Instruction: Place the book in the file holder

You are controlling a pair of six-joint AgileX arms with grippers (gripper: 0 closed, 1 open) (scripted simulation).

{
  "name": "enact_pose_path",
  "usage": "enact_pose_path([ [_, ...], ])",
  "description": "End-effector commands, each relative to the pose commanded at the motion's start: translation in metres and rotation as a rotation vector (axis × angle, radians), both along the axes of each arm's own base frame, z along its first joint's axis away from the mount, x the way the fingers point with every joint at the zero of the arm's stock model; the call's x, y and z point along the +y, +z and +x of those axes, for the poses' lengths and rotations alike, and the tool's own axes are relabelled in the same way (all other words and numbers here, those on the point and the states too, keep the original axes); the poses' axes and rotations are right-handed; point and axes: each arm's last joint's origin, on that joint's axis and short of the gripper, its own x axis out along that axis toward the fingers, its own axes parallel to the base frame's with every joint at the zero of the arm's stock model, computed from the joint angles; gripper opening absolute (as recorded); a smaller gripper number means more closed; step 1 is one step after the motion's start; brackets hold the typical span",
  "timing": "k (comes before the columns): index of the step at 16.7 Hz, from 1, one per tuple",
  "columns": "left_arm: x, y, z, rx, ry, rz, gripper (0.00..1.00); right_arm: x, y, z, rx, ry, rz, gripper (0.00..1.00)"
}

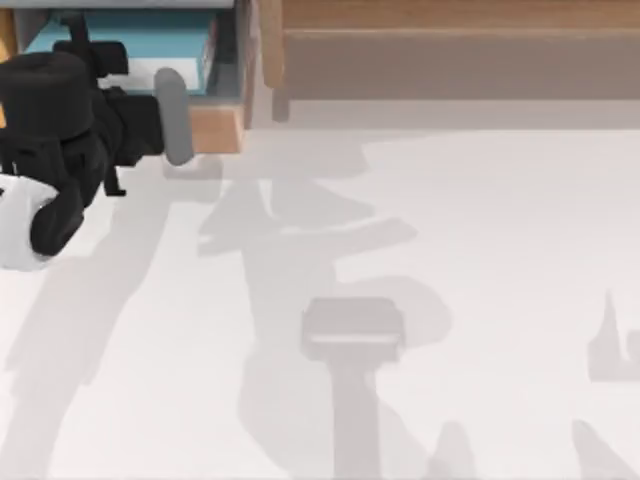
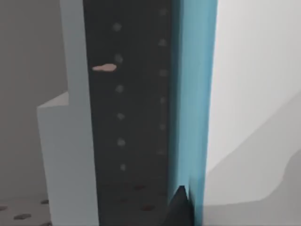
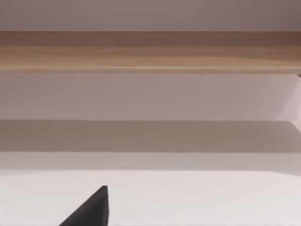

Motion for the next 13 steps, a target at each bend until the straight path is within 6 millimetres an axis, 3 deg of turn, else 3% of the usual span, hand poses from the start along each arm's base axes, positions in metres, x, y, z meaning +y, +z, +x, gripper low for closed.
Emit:
enact_pose_path([
  [4, -0.0002, -0.0014, 0.0016, 0.004, -0.001, 0.001, 0.00, 0.0000, 0.0000, 0.0000, 0.000, 0.000, 0.000, 1.00],
  [13, -0.0002, -0.0014, 0.0016, 0.004, -0.001, 0.001, 0.68, 0.0000, 0.0000, 0.0000, 0.000, 0.000, 0.000, 1.00],
])
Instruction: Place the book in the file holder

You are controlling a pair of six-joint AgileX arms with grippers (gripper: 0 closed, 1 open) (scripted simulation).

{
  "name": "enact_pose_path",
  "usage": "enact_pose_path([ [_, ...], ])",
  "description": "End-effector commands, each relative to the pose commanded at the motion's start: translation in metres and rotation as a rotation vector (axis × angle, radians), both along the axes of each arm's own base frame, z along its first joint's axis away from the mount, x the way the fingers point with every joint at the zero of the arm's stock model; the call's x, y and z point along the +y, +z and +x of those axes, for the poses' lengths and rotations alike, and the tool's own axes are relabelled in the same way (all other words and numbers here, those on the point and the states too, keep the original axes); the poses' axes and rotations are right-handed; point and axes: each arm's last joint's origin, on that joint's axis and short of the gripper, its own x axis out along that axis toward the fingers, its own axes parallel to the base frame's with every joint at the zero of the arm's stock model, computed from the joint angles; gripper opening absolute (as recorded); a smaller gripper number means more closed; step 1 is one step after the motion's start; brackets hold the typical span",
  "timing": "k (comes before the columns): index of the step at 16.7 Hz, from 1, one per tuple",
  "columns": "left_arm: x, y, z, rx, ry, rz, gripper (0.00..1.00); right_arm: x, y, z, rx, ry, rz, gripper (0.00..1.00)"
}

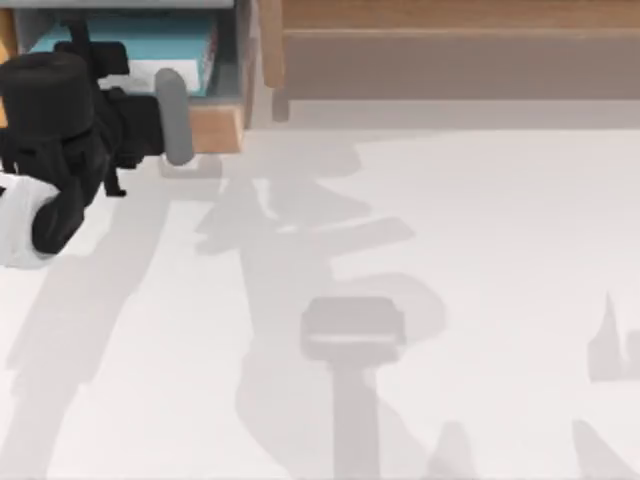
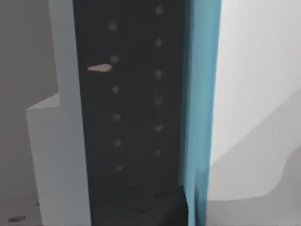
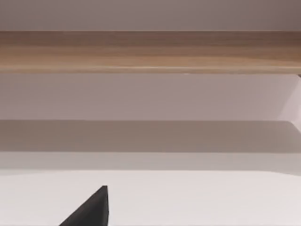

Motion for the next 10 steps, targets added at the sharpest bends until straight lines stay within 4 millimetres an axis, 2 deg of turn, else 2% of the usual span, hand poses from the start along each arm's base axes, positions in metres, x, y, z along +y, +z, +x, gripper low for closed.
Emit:
enact_pose_path([
  [4, 0.0000, 0.0000, 0.0000, 0.000, 0.000, 0.000, 0.98, 0.0000, 0.0000, 0.0000, 0.000, 0.000, 0.000, 1.00],
  [10, 0.0000, 0.0000, 0.0000, 0.000, 0.000, 0.000, 1.00, 0.0000, 0.0000, 0.0000, 0.000, 0.000, 0.000, 1.00],
])
